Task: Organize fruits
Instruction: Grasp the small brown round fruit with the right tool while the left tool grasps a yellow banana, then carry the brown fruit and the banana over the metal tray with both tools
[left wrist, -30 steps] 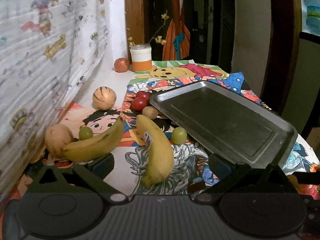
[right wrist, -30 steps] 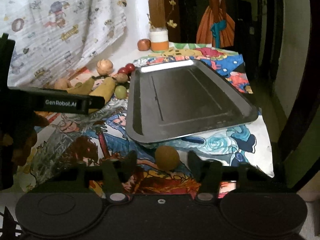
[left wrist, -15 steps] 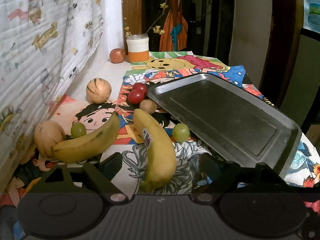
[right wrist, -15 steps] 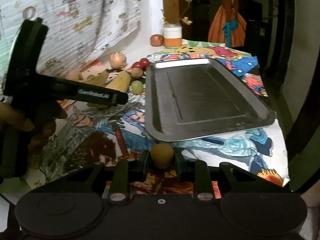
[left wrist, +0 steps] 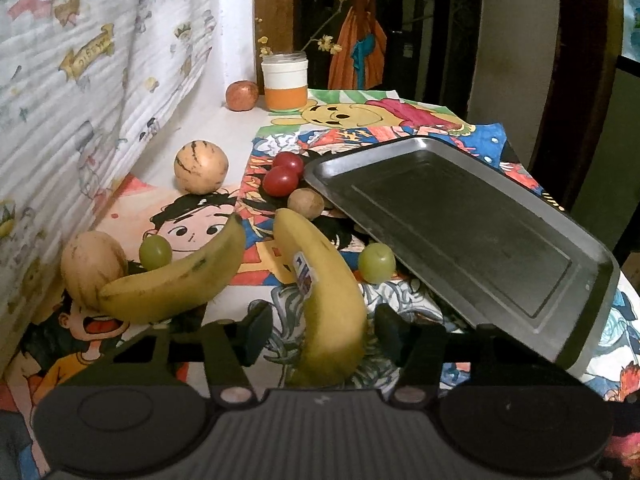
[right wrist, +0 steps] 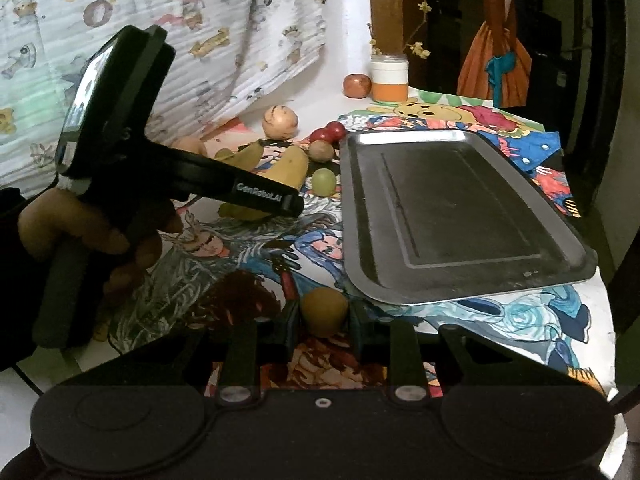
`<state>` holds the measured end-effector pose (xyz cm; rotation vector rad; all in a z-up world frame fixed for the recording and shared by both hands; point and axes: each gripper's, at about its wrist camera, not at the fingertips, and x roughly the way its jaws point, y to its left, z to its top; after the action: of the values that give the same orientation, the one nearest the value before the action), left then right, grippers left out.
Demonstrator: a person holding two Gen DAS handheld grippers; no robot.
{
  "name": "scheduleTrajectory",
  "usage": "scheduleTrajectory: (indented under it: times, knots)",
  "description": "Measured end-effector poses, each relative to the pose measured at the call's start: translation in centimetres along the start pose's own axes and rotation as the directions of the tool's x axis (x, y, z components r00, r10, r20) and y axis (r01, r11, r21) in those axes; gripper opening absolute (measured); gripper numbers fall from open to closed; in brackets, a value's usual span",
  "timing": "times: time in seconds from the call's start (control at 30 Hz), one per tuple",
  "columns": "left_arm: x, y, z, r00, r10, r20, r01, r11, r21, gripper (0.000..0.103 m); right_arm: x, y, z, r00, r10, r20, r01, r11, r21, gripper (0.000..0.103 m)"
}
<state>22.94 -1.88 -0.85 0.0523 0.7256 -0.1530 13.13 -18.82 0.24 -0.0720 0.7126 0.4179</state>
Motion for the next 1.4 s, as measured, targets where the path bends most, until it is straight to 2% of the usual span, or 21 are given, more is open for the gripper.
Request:
scheduleTrajectory:
  times: [0.07, 0.13, 0.17, 0.33, 0.67, 0.77, 0.9, 1.23, 1.3, 1.4]
  knots:
    - [0.1, 0.2, 0.1, 1.000, 0.004, -0.002, -0.004, 1.000, -0.014, 0.054, 0.1, -0.1, 0.0, 1.000, 0.001, 0.001, -0.001, 1.000, 0.000, 0.028]
    - [0.1, 0.2, 0.2, 1.000, -0.012, -0.002, 0.012, 1.000, -0.026, 0.045, 0.1, -0.1, 0.0, 1.000, 0.004, 0.002, -0.004, 1.000, 0.003, 0.028]
    - [0.1, 0.0, 0.3, 1.000, -0.022, -0.001, 0.022, 0.999, -0.024, 0.037, 0.1, -0.1, -0.1, 1.000, 0.005, 0.003, -0.005, 1.000, 0.005, 0.028]
    - [-0.3, -0.3, 0.1, 1.000, -0.008, 0.000, 0.008, 1.000, -0.024, 0.035, 0.0, -0.2, -0.2, 1.000, 0.012, 0.007, -0.012, 1.000, 0.008, 0.028]
    - [-4.4, 0.6, -2.1, 0.994, -0.090, -0.058, 0.087, 0.995, -0.054, 0.035, -0.3, 0.0, -0.3, 0.999, 0.032, 0.008, -0.032, 0.999, -0.008, 0.028]
    - [-5.4, 0.8, -2.7, 0.993, -0.095, -0.072, 0.092, 0.995, -0.046, 0.035, -0.2, 0.1, -0.3, 0.999, 0.034, 0.005, -0.034, 0.999, -0.013, 0.028]
    - [-5.0, 0.8, -2.6, 0.991, -0.094, -0.101, 0.090, 0.995, -0.044, 0.036, 0.1, 0.0, -0.2, 0.999, 0.036, 0.000, -0.036, 0.999, -0.012, 0.030]
    - [-3.5, 0.3, -1.5, 0.993, -0.066, -0.095, 0.063, 0.997, -0.035, 0.040, 0.4, 0.1, 0.0, 0.999, 0.035, -0.004, -0.035, 0.999, -0.020, 0.030]
    - [-3.2, 0.2, -1.5, 0.993, -0.063, -0.103, 0.061, 0.998, -0.028, 0.046, 0.4, 0.0, -0.1, 0.999, 0.034, -0.003, -0.034, 0.999, -0.019, 0.031]
    - [-3.1, 0.1, -1.4, 0.992, -0.072, -0.103, 0.069, 0.997, -0.028, 0.048, 0.4, 0.1, -0.1, 1.000, 0.031, 0.001, -0.031, 0.999, -0.016, 0.030]
